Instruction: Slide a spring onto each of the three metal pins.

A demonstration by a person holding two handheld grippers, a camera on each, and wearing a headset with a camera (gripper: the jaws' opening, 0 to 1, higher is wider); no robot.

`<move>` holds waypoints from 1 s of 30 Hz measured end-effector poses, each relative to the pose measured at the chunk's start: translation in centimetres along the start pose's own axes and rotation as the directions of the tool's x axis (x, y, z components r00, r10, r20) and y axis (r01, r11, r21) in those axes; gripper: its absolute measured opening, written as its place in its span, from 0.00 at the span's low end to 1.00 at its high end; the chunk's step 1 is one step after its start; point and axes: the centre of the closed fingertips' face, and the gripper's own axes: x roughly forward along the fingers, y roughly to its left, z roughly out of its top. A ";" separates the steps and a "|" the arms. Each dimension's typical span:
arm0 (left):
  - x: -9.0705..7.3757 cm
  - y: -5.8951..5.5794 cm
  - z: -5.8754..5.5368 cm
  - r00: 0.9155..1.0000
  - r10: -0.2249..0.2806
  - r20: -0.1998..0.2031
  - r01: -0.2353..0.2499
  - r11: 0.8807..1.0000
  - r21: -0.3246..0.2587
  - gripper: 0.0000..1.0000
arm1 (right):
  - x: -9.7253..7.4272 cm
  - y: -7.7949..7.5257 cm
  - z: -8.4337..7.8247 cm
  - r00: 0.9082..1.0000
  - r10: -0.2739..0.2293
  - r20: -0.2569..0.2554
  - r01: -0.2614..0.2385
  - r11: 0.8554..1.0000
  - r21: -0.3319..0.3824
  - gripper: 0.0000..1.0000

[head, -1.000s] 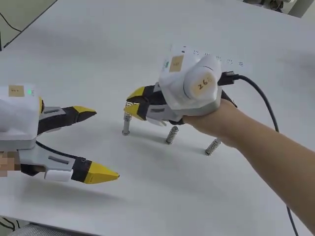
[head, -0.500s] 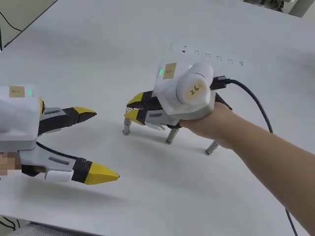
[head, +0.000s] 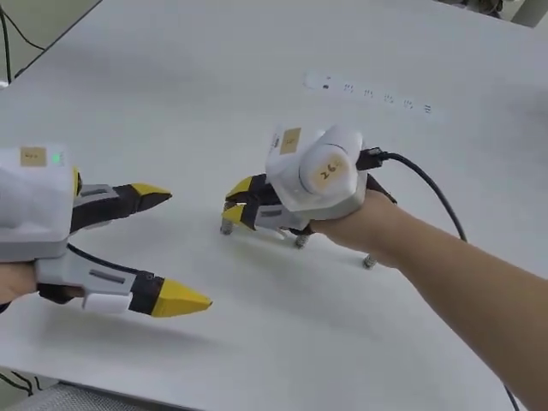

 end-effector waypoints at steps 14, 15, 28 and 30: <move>0.1 0.0 0.2 1.000 -0.002 0.004 0.002 1.000 -0.001 0.94 | 0.2 -0.2 -0.2 1.000 -0.009 0.013 0.008 0.997 0.075 0.09; 0.2 0.0 0.2 1.000 -0.003 0.005 0.003 1.000 -0.001 0.94 | 0.2 -0.2 -0.3 1.000 -0.009 0.014 0.008 0.996 0.085 0.09; 0.5 0.2 1.1 1.000 -0.006 0.015 0.005 1.000 0.010 0.94 | -1.3 -0.8 0.1 0.995 -0.066 0.071 0.048 0.973 0.226 0.20; 0.6 0.2 1.3 1.000 -0.007 0.016 0.006 1.000 0.011 0.94 | -1.7 -0.8 0.1 0.994 -0.074 0.077 0.054 0.971 0.232 0.22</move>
